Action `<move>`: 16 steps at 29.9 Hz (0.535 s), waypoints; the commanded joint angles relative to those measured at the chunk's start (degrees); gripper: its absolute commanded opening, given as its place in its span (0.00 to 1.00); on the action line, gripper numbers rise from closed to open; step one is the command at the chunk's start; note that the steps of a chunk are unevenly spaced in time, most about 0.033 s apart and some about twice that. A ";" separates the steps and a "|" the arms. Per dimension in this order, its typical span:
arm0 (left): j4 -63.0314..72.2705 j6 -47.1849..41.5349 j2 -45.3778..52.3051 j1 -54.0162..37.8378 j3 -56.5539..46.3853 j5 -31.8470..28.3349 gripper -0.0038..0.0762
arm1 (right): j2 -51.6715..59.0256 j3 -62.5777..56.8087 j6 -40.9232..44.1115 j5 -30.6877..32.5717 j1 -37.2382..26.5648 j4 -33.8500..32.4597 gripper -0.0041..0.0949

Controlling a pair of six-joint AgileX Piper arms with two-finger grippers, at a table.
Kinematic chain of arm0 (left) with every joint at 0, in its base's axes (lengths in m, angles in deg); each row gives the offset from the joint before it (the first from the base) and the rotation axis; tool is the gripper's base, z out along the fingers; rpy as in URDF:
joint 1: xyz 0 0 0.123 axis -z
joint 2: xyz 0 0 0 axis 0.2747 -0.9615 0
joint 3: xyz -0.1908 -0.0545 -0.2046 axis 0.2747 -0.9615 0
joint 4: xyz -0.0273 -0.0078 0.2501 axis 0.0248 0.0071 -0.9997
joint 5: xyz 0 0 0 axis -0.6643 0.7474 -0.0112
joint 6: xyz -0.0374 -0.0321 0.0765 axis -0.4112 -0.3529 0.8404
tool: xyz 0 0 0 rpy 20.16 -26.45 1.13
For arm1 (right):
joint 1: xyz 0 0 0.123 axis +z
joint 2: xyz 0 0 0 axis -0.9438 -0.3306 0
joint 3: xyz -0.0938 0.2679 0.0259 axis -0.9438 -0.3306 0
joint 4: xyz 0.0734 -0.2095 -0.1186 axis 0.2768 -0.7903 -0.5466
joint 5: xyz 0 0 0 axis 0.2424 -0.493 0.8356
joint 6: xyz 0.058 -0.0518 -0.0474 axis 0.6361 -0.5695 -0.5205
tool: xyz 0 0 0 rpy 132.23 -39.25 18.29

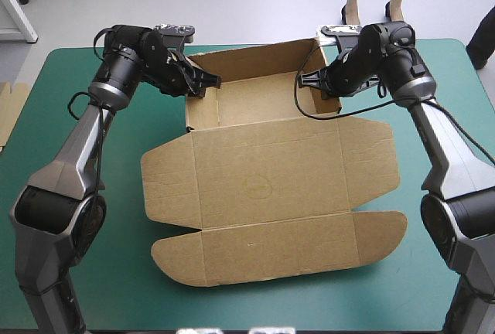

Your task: Fold the box

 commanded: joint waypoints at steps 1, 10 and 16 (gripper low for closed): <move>-1.28 -0.46 2.30 0.91 1.94 2.58 0.41 | 2.91 2.10 -0.19 -1.21 0.13 1.27 0.05; -1.61 -0.83 0.00 0.91 1.94 2.58 0.37 | 0.61 2.13 1.88 -0.63 0.13 1.91 0.05; -2.27 -0.83 -1.20 0.91 1.94 2.58 0.14 | -1.63 2.22 2.35 0.48 0.13 3.26 0.05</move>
